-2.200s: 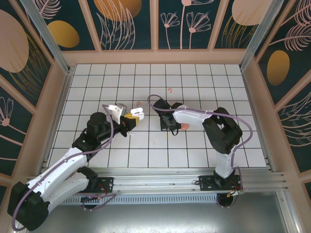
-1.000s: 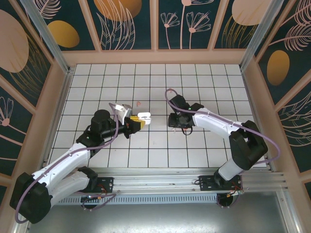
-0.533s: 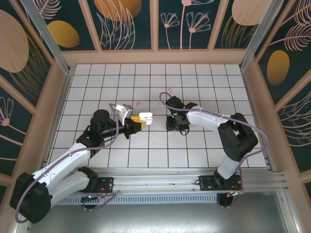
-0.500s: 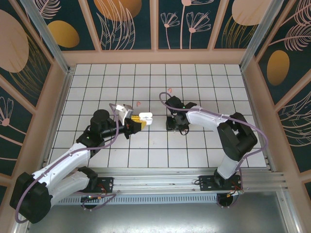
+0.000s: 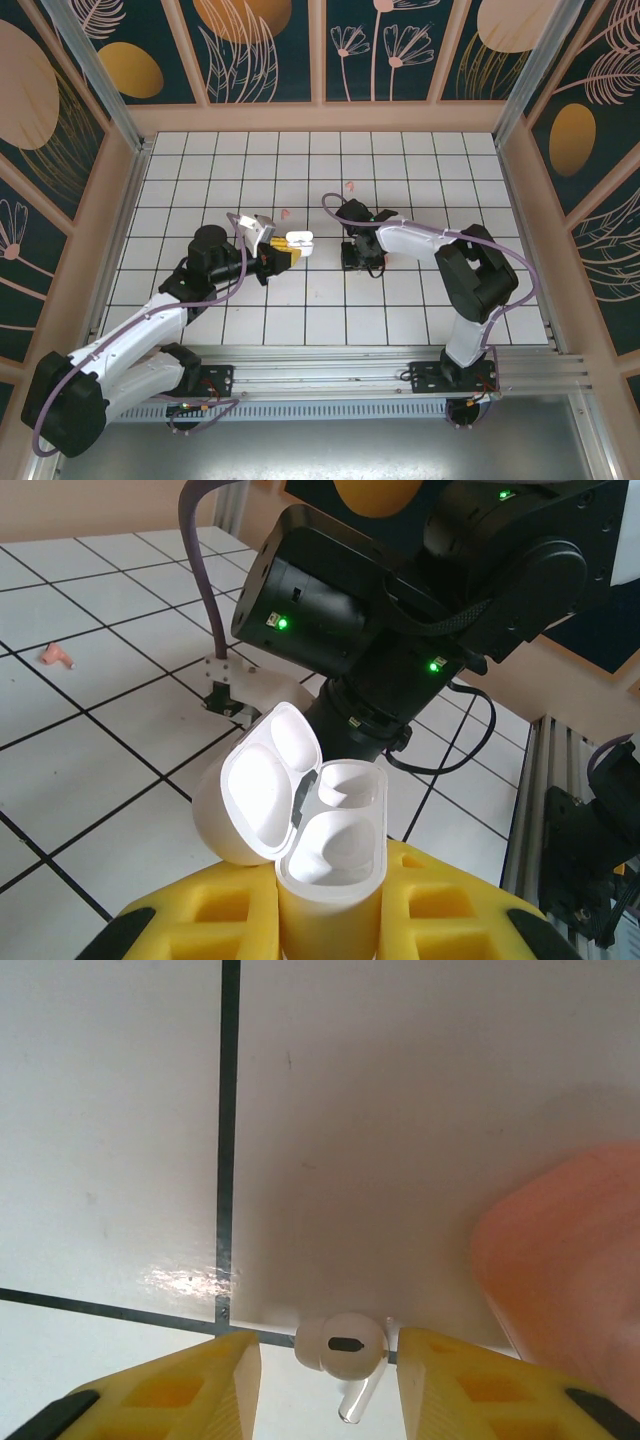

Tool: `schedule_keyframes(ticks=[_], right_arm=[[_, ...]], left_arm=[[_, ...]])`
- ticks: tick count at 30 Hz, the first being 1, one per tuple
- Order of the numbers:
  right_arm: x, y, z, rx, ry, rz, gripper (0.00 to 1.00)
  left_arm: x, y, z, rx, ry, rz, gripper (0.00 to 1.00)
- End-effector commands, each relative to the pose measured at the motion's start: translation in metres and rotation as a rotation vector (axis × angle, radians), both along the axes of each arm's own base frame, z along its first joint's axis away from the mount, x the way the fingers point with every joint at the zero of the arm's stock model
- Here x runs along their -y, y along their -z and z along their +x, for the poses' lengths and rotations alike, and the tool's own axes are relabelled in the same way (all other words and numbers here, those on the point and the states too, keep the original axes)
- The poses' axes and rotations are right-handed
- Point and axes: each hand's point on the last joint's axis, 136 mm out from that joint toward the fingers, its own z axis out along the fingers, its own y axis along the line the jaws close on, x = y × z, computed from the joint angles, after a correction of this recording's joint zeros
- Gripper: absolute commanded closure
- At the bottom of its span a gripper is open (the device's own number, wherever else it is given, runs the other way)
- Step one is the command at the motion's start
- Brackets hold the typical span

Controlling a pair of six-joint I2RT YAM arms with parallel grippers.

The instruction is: Insert the wireless bluetooth earbuds into the charging case

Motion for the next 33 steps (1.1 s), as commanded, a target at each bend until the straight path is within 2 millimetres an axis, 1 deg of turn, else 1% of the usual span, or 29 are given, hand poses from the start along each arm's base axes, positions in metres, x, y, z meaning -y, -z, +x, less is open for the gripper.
schedule_keyframes(ticks=[1, 10, 13, 16, 20, 28, 31, 33], right_arm=[[0.003, 0.003, 0.001, -0.003, -0.017, -0.034, 0.62], [0.002, 0.011, 0.001, -0.01, -0.039, -0.038, 0.69], [0.002, 0.009, 0.002, -0.003, -0.039, -0.038, 0.74], [0.002, 0.005, 0.003, 0.008, -0.033, -0.032, 0.8], [0.003, -0.007, 0.008, 0.047, -0.019, -0.028, 0.82], [0.005, -0.039, 0.014, 0.126, -0.006, -0.011, 0.83], [0.006, -0.057, 0.017, 0.16, -0.001, -0.013, 0.83], [0.004, -0.075, 0.019, 0.2, 0.001, -0.008, 0.83]], left_arm=[[0.001, -0.003, 0.001, 0.036, 0.003, 0.001, 1.0], [0.001, -0.003, 0.002, 0.029, 0.0, -0.002, 1.0], [0.001, -0.004, 0.002, 0.03, -0.003, -0.003, 1.0], [0.001, -0.005, 0.003, 0.034, -0.006, -0.004, 1.0], [0.001, -0.005, 0.003, 0.035, -0.008, -0.003, 1.0], [0.003, -0.008, 0.004, 0.038, -0.002, -0.01, 1.0], [0.004, -0.008, 0.006, 0.041, 0.002, -0.009, 1.0], [0.004, -0.009, 0.007, 0.045, 0.0, -0.011, 1.0]])
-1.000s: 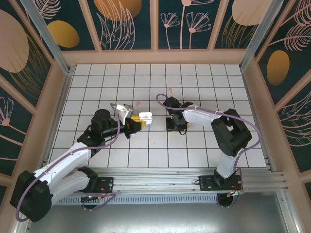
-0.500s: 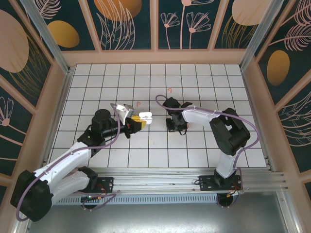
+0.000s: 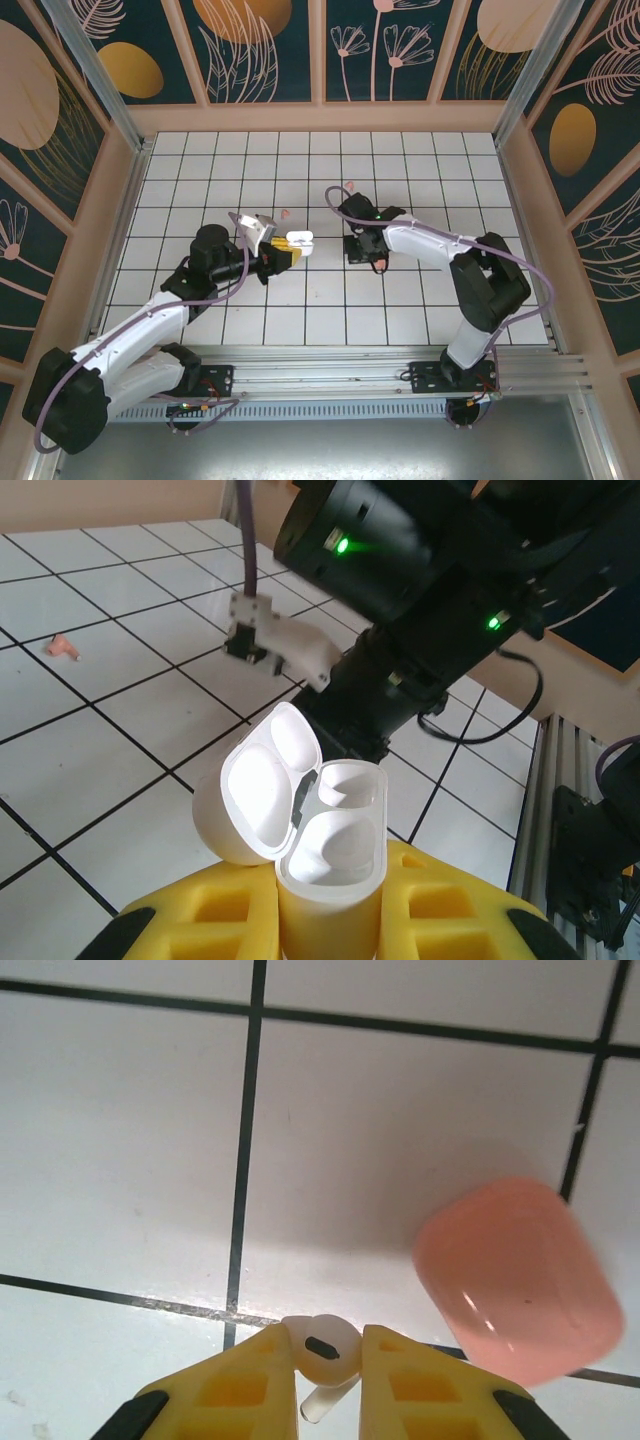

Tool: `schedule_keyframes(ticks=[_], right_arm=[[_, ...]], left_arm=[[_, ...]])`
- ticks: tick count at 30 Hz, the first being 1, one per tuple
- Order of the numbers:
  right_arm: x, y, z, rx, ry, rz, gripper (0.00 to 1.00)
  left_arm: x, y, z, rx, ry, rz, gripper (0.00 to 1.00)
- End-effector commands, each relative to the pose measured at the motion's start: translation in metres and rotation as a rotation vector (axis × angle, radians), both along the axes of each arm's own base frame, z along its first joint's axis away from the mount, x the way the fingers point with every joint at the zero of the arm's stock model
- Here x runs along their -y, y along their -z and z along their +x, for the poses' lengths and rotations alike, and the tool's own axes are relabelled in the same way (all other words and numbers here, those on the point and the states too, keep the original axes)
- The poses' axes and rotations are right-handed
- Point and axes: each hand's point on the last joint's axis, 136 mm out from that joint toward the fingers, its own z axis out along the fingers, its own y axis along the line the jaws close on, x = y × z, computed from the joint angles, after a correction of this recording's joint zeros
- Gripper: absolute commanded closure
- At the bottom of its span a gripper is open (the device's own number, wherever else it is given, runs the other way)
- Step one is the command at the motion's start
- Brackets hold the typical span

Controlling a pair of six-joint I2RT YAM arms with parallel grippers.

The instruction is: Insert the wireless bluetooth earbuds into the charging case

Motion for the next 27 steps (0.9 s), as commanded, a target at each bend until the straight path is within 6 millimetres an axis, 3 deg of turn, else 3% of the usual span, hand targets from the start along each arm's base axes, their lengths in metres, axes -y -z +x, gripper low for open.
schedule_keyframes(ticks=[1, 8, 16, 23, 27], right_arm=[[-0.003, -0.048, 0.007, 0.107, 0.007, 0.005, 0.83], [-0.023, -0.129, 0.008, 0.286, -0.032, 0.063, 0.84], [-0.045, -0.202, -0.005, 0.449, -0.066, 0.121, 0.84], [-0.069, -0.24, -0.016, 0.56, -0.133, 0.188, 0.84], [-0.08, -0.242, -0.021, 0.584, -0.178, 0.18, 0.84]], left_arm=[[0.004, -0.016, 0.004, 0.063, 0.01, -0.026, 1.0], [0.011, -0.024, 0.011, 0.076, 0.02, -0.043, 1.0], [0.017, -0.03, 0.022, 0.085, 0.013, -0.055, 1.0], [0.022, -0.041, 0.026, 0.078, 0.022, -0.09, 1.0], [0.022, -0.045, 0.026, 0.079, 0.02, -0.099, 1.0]])
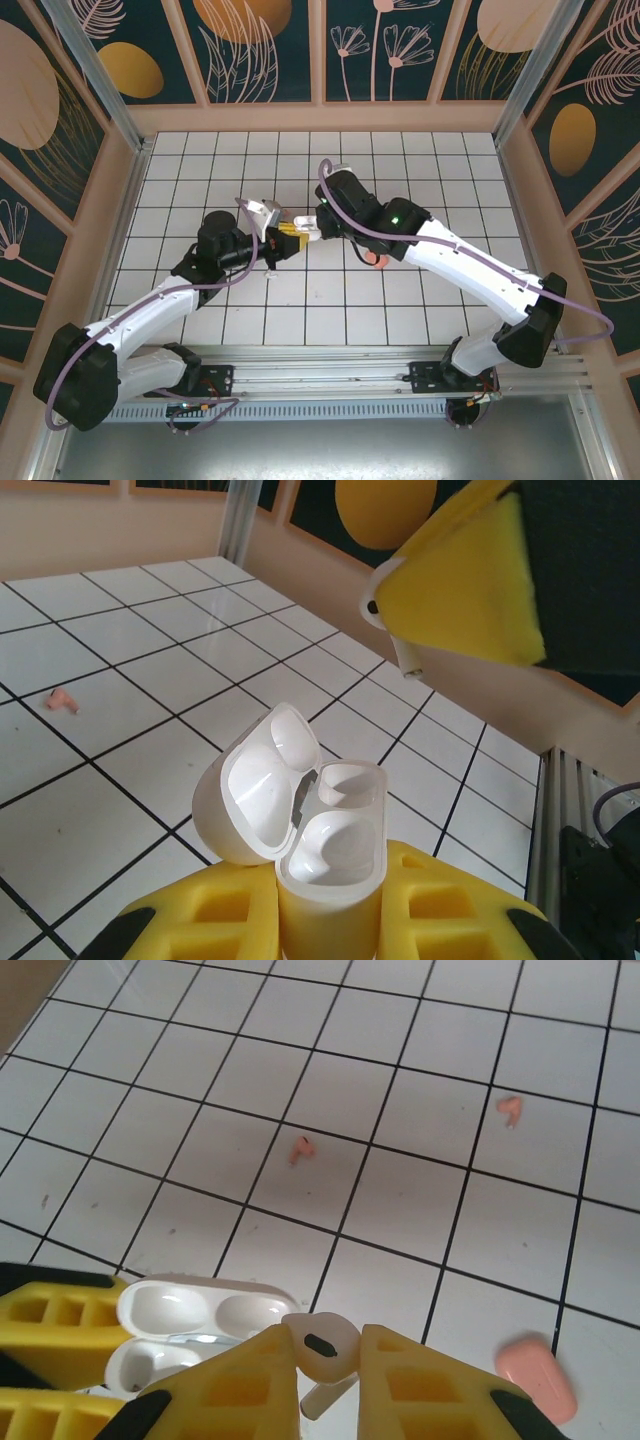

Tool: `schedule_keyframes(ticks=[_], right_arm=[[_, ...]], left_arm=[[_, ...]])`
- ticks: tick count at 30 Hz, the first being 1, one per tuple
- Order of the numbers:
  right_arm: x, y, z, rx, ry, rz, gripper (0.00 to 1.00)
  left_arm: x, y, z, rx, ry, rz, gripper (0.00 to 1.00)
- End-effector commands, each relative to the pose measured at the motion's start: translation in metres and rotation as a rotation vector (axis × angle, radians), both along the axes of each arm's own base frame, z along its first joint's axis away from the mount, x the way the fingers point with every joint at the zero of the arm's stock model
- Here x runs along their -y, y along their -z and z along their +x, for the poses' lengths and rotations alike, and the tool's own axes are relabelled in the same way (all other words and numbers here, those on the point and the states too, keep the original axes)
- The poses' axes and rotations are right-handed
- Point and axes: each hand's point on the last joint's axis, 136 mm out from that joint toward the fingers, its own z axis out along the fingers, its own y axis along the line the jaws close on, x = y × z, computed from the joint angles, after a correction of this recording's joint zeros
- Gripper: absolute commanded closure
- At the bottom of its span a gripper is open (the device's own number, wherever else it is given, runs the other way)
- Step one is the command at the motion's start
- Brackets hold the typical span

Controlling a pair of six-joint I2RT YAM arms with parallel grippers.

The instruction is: Insert the wireless bluetooth earbuds into the charging case

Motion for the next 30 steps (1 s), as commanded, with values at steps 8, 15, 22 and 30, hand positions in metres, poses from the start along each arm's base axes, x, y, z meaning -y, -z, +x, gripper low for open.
schedule_keyframes(ticks=[8, 15, 22, 30], right_arm=[[-0.016, -0.008, -0.001, 0.084, -0.081, 0.001, 0.84], [-0.019, 0.003, -0.002, 0.086, -0.122, -0.029, 0.84], [-0.018, 0.017, -0.005, 0.073, -0.147, -0.064, 0.84], [-0.021, 0.026, -0.01, 0.056, -0.192, -0.072, 0.84]], left_arm=[[0.006, -0.033, -0.003, 0.052, 0.034, -0.073, 1.0], [0.006, -0.037, -0.005, 0.051, 0.041, -0.085, 1.0], [0.006, -0.041, -0.006, 0.059, 0.044, -0.091, 1.0], [0.006, -0.045, -0.006, 0.063, 0.044, -0.1, 1.0]])
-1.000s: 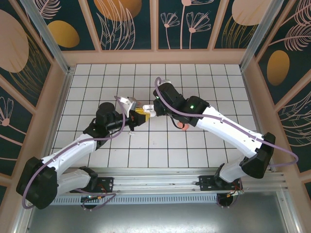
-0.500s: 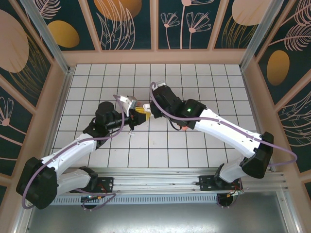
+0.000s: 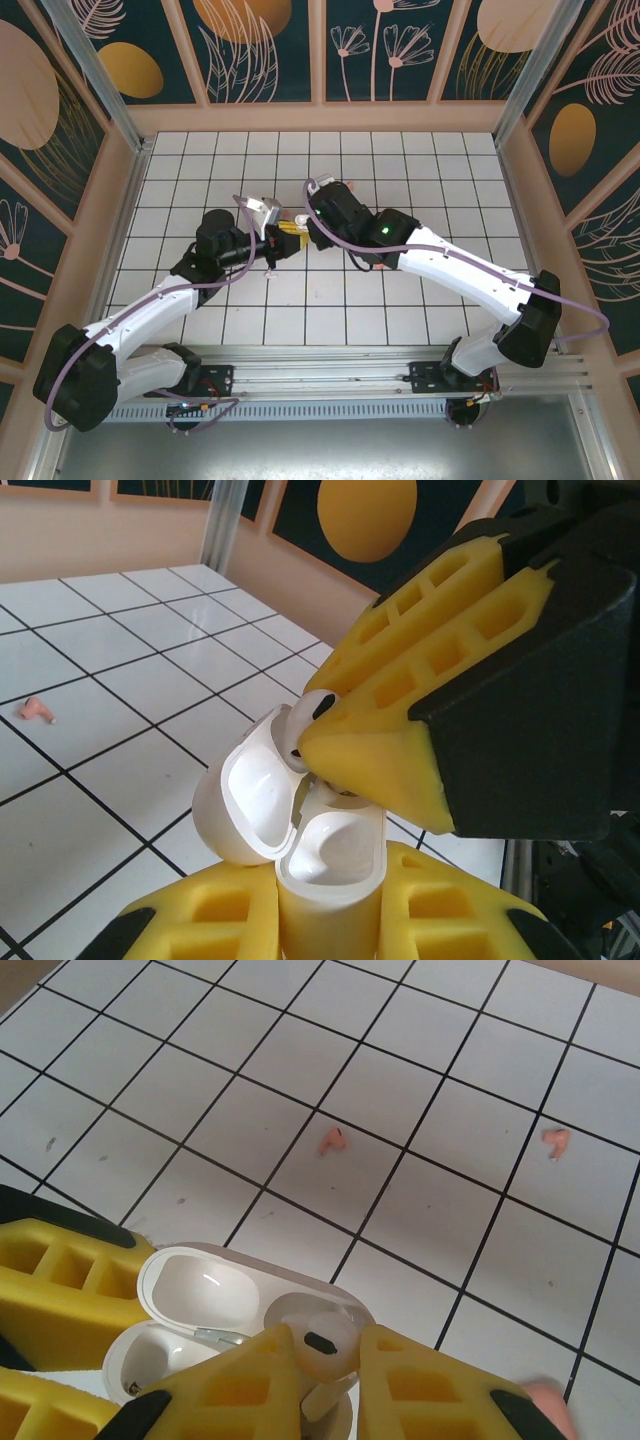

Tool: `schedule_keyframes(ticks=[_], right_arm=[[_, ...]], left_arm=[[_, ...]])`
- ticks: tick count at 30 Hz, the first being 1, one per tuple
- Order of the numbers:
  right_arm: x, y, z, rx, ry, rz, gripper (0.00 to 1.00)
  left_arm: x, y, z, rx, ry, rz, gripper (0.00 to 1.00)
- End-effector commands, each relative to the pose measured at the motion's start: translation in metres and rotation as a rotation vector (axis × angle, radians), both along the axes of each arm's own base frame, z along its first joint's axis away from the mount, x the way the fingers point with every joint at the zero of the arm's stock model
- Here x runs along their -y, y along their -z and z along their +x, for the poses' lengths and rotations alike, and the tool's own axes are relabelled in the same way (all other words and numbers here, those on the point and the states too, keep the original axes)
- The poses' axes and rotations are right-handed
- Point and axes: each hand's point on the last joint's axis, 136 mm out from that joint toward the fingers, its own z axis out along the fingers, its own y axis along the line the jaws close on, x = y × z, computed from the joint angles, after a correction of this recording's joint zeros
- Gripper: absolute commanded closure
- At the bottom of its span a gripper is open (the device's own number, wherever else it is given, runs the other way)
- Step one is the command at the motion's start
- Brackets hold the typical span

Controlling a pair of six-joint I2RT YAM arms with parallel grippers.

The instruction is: Insert the wireless bluetooth earbuds into the charging case

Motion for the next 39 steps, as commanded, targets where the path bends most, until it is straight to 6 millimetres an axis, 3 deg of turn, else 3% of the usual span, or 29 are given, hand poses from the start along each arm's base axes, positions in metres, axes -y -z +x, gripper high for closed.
schedule_keyframes(ticks=[1, 16, 39], right_arm=[[-0.001, 0.003, -0.006, -0.002, -0.041, -0.007, 0.84], [-0.01, 0.008, -0.027, -0.098, -0.116, 0.053, 0.76], [-0.007, -0.004, -0.022, -0.199, -0.059, 0.127, 0.68]], left_arm=[[0.002, -0.035, -0.002, 0.079, 0.015, -0.066, 1.0], [0.002, -0.042, 0.001, 0.098, 0.002, -0.077, 1.0], [0.0, -0.042, 0.002, 0.107, -0.015, -0.074, 1.0]])
